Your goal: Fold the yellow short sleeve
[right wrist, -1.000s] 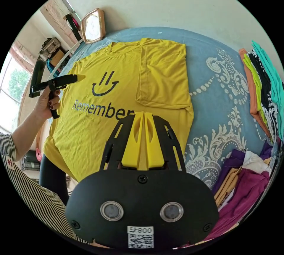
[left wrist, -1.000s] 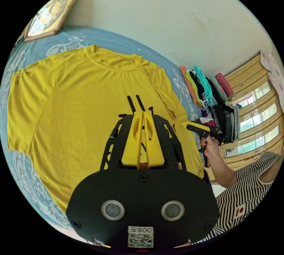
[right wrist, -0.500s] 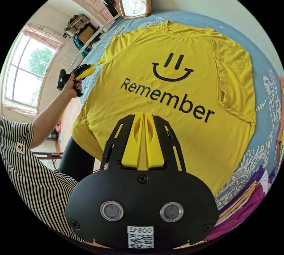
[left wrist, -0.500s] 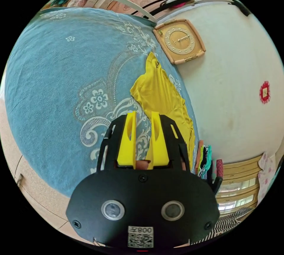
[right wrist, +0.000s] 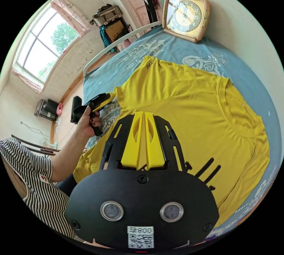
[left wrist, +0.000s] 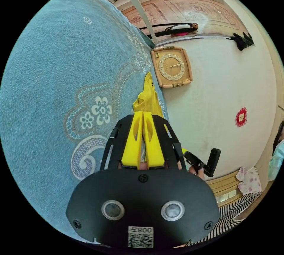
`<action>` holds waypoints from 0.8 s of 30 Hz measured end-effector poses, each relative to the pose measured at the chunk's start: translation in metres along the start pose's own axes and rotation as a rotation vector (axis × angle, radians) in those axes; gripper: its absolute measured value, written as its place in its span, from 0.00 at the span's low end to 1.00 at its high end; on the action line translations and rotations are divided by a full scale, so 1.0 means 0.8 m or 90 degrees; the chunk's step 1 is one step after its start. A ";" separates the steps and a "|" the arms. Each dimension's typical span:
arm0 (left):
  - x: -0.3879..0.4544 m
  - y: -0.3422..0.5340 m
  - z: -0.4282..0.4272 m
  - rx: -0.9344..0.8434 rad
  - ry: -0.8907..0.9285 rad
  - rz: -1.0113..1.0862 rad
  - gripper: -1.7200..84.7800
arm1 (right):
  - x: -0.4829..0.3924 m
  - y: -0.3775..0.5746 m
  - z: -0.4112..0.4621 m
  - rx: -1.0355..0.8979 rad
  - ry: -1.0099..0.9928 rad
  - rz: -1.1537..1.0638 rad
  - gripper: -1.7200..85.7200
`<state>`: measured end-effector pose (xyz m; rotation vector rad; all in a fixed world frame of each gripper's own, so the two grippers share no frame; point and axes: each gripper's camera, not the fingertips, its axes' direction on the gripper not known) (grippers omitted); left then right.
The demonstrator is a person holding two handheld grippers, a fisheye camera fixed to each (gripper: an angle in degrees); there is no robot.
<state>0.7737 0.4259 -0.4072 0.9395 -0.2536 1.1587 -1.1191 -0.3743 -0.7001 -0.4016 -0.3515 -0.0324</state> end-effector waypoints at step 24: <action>-0.051 -0.029 -0.042 -0.050 -0.063 0.078 0.03 | -0.062 -0.427 0.266 -0.113 0.177 -0.118 0.08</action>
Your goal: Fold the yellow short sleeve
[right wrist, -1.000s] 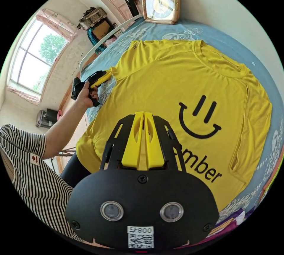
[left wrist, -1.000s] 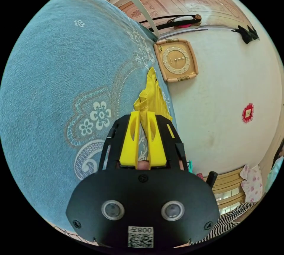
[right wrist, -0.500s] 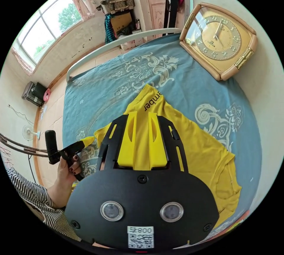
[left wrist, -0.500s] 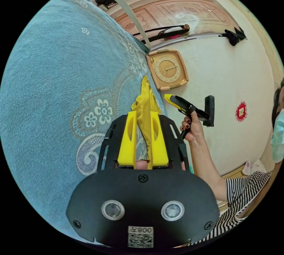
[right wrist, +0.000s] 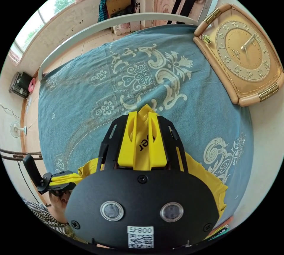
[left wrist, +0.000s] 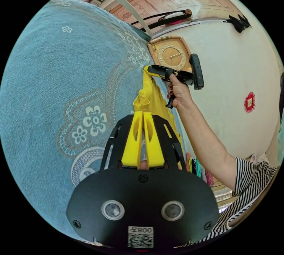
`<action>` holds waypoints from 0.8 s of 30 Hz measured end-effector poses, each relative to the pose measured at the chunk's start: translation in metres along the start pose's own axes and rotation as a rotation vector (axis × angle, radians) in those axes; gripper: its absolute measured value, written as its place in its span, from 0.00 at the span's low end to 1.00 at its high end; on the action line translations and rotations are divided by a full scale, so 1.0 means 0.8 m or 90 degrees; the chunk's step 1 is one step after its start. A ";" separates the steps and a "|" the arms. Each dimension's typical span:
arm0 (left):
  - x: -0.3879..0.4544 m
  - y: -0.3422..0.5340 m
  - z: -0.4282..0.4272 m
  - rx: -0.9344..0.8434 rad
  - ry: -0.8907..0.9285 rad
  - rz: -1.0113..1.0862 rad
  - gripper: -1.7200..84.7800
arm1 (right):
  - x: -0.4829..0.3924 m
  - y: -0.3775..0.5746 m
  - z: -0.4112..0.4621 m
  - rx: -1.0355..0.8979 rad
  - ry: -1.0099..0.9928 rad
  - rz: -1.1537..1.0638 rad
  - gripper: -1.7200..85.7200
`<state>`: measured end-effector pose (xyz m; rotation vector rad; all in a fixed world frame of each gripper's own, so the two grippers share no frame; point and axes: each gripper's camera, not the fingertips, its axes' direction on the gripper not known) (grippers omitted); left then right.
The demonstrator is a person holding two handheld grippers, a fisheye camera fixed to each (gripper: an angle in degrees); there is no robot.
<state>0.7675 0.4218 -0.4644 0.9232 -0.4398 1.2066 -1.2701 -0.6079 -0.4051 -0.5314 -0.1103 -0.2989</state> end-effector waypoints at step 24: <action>0.085 -0.019 0.055 -0.047 -0.158 0.115 0.08 | 0.166 0.029 -0.020 0.098 -0.221 0.100 0.03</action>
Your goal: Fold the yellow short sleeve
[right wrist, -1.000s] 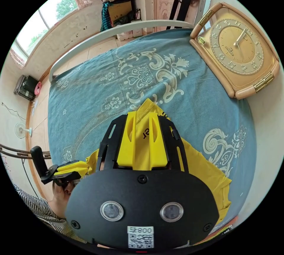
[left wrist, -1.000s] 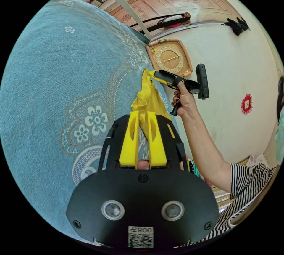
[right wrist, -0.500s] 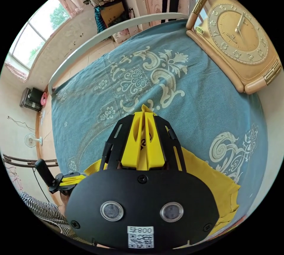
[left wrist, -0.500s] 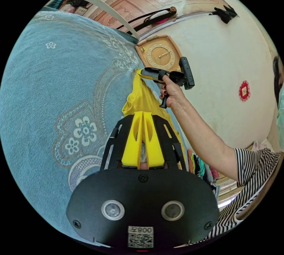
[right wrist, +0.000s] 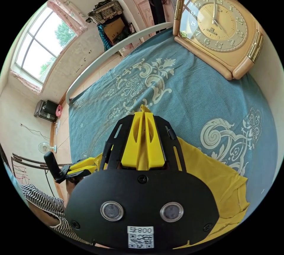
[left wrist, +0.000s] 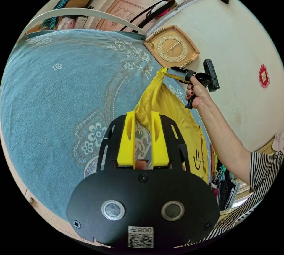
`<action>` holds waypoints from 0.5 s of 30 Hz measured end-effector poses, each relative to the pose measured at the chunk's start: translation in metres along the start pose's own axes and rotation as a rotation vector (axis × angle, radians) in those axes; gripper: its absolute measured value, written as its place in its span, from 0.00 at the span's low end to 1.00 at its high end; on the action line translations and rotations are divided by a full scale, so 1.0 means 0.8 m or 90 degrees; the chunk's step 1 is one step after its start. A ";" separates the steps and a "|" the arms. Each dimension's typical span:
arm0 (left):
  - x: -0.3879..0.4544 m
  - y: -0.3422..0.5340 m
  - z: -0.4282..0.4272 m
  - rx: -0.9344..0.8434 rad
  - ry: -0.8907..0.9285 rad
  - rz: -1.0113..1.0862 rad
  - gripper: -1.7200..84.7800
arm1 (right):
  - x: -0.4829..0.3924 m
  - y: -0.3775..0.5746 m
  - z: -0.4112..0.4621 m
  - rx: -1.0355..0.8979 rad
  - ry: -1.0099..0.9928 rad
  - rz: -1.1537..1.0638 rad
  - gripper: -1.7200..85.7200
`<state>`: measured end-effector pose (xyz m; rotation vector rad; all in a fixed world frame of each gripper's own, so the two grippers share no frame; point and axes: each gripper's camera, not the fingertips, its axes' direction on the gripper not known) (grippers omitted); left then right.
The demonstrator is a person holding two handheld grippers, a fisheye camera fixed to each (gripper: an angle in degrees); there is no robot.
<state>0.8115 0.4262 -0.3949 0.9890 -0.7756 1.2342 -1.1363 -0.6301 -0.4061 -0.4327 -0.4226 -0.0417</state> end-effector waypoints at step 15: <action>0.151 -0.019 0.071 -0.062 0.264 0.282 0.04 | 0.158 0.142 -0.128 0.066 -0.098 0.119 0.03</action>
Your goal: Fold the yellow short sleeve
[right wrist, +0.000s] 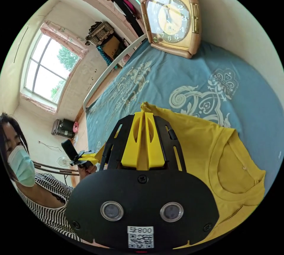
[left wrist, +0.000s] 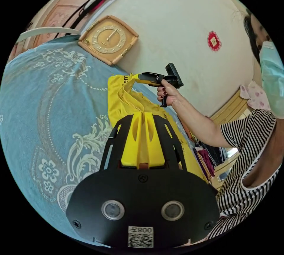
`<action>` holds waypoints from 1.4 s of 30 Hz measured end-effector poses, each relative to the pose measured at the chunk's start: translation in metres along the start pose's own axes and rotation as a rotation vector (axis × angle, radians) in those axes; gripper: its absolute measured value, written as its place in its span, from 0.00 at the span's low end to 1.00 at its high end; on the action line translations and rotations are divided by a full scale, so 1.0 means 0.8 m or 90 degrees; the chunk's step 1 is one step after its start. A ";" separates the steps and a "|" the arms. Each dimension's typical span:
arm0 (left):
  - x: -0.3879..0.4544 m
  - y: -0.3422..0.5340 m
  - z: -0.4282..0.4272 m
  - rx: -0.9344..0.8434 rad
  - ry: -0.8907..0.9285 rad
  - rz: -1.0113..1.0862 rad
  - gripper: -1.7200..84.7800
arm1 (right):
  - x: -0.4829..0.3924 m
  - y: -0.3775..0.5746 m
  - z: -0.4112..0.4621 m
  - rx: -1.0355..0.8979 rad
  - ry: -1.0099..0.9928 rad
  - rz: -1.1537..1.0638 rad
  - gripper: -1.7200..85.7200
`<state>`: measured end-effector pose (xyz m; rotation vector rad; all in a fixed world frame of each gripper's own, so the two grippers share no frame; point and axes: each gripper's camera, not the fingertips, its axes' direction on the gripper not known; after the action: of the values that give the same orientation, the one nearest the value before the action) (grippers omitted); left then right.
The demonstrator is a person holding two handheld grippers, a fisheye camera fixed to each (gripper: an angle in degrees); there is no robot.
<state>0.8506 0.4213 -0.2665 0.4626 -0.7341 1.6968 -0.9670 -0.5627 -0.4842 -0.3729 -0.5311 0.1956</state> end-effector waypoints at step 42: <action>0.043 -0.110 0.233 -0.252 -0.051 -0.024 0.02 | 0.002 0.155 -0.039 0.001 0.238 -0.043 0.02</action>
<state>0.9130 0.3295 -0.0891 0.2646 -1.0846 1.4567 -0.9600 -0.4577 -0.5572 -0.3779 -0.1746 0.0579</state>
